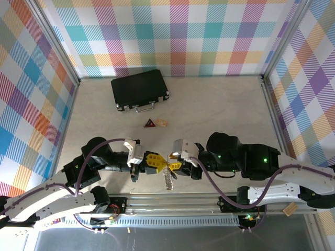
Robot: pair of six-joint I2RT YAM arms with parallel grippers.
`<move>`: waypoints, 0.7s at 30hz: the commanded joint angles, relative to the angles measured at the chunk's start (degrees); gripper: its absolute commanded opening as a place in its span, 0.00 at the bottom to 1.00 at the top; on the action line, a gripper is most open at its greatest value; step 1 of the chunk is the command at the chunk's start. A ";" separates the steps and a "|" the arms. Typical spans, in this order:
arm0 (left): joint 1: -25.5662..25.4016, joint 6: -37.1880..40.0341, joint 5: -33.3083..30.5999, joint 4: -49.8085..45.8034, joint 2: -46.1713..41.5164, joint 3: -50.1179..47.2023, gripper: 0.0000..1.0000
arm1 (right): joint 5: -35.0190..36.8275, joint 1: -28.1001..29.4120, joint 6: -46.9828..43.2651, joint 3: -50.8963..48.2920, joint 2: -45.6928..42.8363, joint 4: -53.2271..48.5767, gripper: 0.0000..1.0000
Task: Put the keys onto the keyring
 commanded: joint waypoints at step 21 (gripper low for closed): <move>-0.18 -5.39 2.45 14.55 -2.12 -3.99 0.00 | -6.53 0.20 2.27 -9.08 -8.11 10.22 0.34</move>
